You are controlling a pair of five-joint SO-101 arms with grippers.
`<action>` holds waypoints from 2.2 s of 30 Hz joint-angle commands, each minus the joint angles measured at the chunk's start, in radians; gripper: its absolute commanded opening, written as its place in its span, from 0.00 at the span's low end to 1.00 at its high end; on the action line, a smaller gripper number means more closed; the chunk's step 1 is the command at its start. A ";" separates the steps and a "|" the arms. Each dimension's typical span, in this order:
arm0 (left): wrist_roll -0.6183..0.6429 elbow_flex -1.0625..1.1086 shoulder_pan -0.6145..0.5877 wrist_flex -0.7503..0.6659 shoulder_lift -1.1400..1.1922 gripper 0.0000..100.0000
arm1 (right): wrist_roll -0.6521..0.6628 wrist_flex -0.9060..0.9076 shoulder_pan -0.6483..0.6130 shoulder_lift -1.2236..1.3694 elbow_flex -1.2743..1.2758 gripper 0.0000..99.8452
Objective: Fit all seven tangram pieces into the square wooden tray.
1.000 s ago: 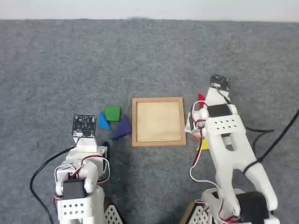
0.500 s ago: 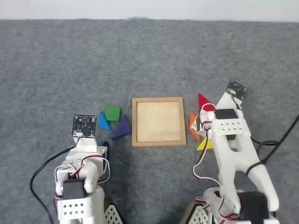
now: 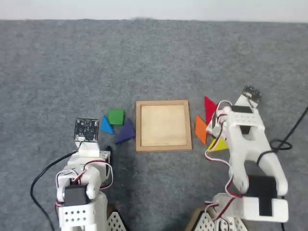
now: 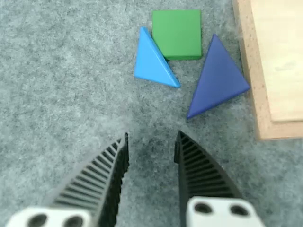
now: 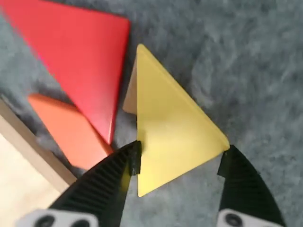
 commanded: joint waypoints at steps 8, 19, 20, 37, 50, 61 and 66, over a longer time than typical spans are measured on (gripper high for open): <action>-0.009 -0.012 0.006 0.000 -0.011 0.15 | 0.181 0.042 0.030 0.139 -0.126 0.13; -0.009 -0.012 0.006 0.000 -0.011 0.15 | 0.410 0.036 0.104 0.147 -0.166 0.05; -0.009 -0.012 0.006 0.000 -0.011 0.15 | 0.427 0.036 0.104 0.140 -0.170 0.03; -0.009 -0.012 0.006 0.000 -0.011 0.15 | 0.647 0.213 0.202 -0.137 -0.298 0.15; -0.009 -0.012 0.006 0.000 -0.011 0.15 | 0.859 0.285 0.038 0.326 -0.609 0.29; -0.009 -0.012 0.006 0.000 -0.011 0.15 | 0.933 0.199 0.154 0.460 -0.606 0.29; -0.009 -0.012 0.006 0.000 -0.011 0.15 | 0.954 0.200 0.191 0.492 -0.606 0.29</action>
